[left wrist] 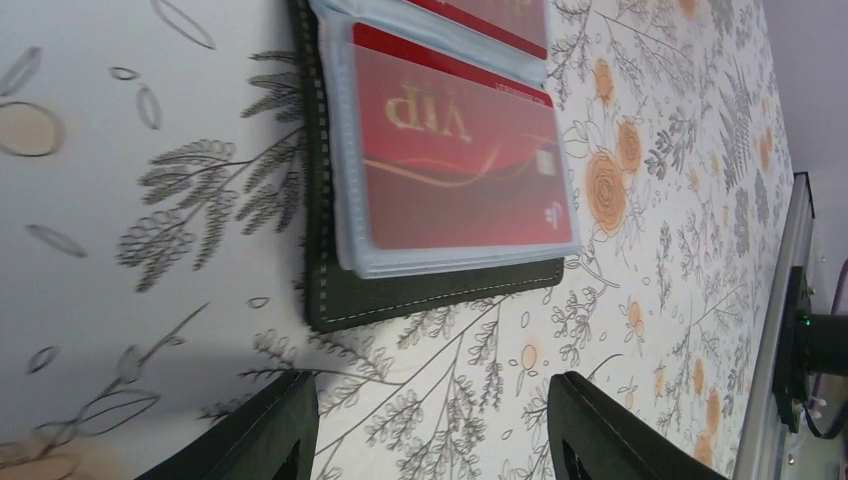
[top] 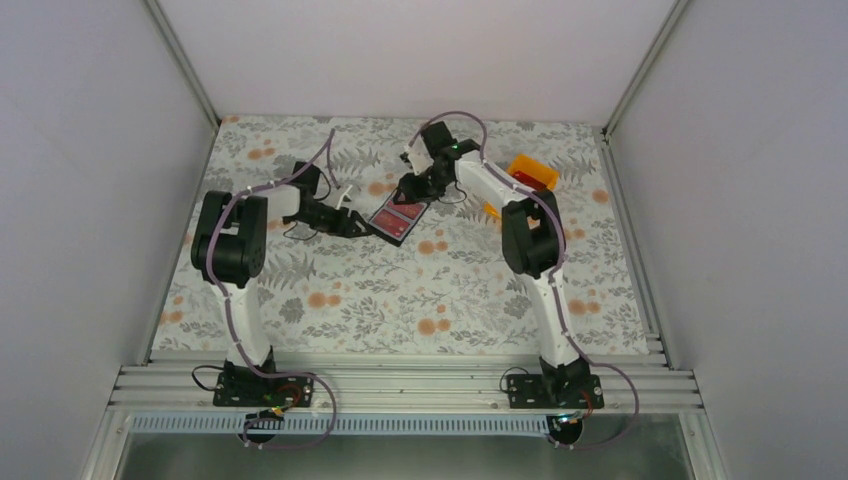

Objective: Take the credit cards out of the card holder

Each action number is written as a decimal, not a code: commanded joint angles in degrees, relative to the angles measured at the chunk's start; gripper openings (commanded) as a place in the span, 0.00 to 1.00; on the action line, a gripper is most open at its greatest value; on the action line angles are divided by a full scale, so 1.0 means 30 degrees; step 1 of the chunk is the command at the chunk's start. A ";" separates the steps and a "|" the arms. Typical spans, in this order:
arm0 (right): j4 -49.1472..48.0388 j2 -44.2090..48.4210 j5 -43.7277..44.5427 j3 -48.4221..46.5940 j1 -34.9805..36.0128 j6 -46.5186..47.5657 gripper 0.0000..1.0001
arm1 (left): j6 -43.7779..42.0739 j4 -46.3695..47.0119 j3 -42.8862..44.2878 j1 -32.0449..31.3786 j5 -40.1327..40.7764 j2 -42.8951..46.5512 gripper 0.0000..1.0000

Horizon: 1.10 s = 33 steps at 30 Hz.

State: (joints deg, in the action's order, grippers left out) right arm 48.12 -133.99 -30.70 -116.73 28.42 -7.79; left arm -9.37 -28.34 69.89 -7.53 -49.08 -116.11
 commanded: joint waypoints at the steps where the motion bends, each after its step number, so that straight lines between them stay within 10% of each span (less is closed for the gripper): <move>1: -0.0555 -0.1688 -0.1023 0.0076 0.0145 0.0278 0.44 | 0.0225 -0.0360 -0.0301 -0.0200 -0.0027 -0.0761 0.58; 24: -0.5053 -0.1976 -0.9894 0.3212 0.0937 -0.1193 0.38 | 0.0416 -0.0047 0.0525 -0.0207 0.0454 -0.2661 0.47; 33: -0.6784 -0.1319 -0.8592 0.4625 0.0966 -0.2469 0.28 | 0.0494 0.0003 0.1025 0.0196 -0.1585 -0.2064 0.50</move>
State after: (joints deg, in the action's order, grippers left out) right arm 32.38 -139.74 -55.02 -104.92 29.89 -12.49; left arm -7.90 -29.19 72.60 -6.87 -55.79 -120.51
